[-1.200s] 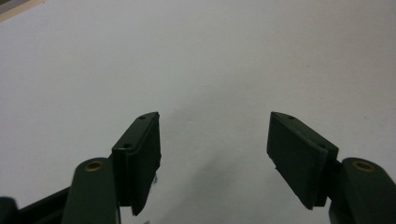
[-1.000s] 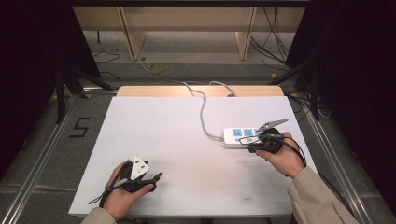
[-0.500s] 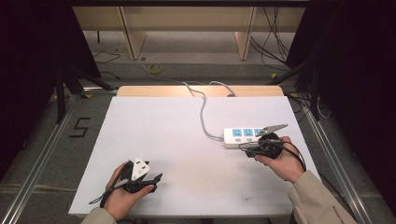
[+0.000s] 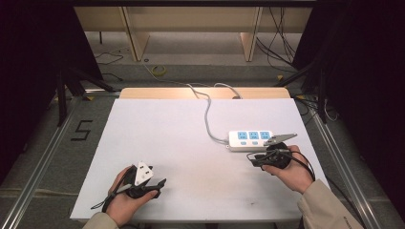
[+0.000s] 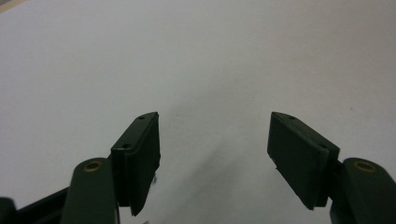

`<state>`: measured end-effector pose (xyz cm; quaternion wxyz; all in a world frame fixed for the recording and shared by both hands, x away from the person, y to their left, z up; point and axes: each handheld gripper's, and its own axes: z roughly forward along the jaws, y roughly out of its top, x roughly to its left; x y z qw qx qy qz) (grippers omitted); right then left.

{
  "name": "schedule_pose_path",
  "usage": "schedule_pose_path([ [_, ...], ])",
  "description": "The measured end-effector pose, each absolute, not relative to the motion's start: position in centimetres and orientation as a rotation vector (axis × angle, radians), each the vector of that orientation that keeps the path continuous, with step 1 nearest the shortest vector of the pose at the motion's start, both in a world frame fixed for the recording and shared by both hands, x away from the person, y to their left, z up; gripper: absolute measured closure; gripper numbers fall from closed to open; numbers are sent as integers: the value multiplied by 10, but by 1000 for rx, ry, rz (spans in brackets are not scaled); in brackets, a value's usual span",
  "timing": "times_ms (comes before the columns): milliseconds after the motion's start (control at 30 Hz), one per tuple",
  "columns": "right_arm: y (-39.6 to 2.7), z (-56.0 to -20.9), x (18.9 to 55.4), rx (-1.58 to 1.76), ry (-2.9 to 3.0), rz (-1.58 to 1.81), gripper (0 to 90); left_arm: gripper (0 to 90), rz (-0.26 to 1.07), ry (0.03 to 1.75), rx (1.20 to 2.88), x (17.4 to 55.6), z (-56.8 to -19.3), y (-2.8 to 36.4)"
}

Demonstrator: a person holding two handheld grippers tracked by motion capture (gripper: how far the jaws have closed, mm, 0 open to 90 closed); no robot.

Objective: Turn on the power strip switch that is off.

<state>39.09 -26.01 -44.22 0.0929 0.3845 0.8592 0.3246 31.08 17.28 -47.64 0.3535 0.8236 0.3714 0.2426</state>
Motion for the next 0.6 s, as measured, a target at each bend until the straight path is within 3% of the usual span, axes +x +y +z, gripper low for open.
schedule_pose_path([
  [600, -271, -461, 365, 1069, 2515, 1070, 528, 338, 613, 953, 2138, 309, -478, 175],
])
